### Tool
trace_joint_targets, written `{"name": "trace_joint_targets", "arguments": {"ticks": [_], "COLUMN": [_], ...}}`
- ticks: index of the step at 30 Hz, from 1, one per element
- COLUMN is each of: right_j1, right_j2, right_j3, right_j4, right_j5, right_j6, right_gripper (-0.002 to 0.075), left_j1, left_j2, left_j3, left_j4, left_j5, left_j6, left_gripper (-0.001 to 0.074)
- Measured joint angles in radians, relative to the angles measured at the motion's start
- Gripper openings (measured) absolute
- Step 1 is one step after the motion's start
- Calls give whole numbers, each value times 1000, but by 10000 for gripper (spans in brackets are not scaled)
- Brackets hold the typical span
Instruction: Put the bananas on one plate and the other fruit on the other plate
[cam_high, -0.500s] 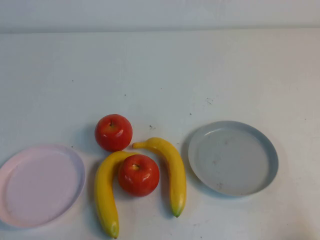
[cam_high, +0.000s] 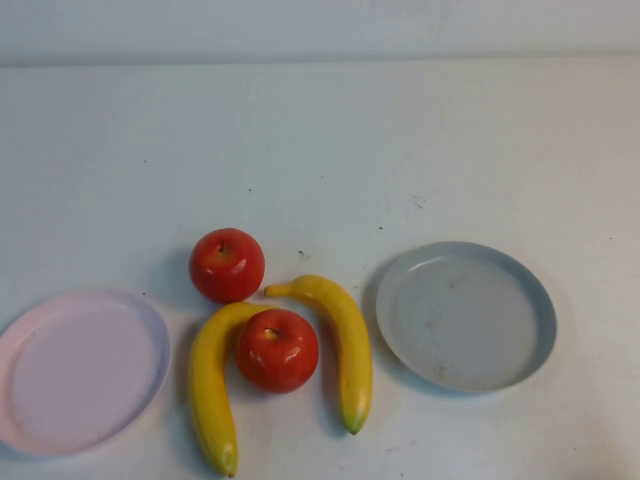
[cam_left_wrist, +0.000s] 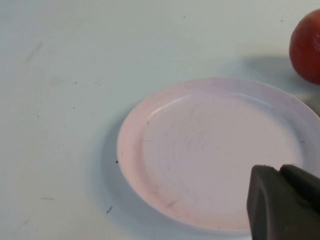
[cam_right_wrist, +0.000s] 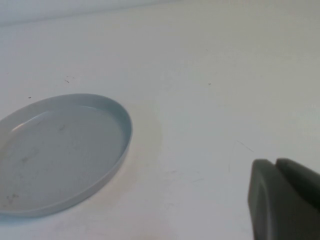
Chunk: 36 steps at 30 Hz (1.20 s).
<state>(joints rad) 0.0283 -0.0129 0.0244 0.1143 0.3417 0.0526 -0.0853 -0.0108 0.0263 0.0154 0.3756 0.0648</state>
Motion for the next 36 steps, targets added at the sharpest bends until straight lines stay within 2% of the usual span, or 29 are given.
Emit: {"name": "trace_joint_targets", "arguments": {"ticks": [24, 27, 33, 36], "right_j1": [0, 0, 0, 0], "right_j2": [0, 0, 0, 0], "right_j3": [0, 0, 0, 0], "right_j4": [0, 0, 0, 0], "right_j5": [0, 0, 0, 0], "right_j6": [0, 0, 0, 0], "right_gripper": [-15, -15, -15, -15], "left_j1": [0, 0, 0, 0], "left_j2": [0, 0, 0, 0], "left_j3": [0, 0, 0, 0], "left_j4": [-55, -131, -398, -457], "left_j5": [-12, -37, -170, -233], "left_j6": [-46, -87, -206, -211], "left_gripper": [1, 0, 0, 0]}}
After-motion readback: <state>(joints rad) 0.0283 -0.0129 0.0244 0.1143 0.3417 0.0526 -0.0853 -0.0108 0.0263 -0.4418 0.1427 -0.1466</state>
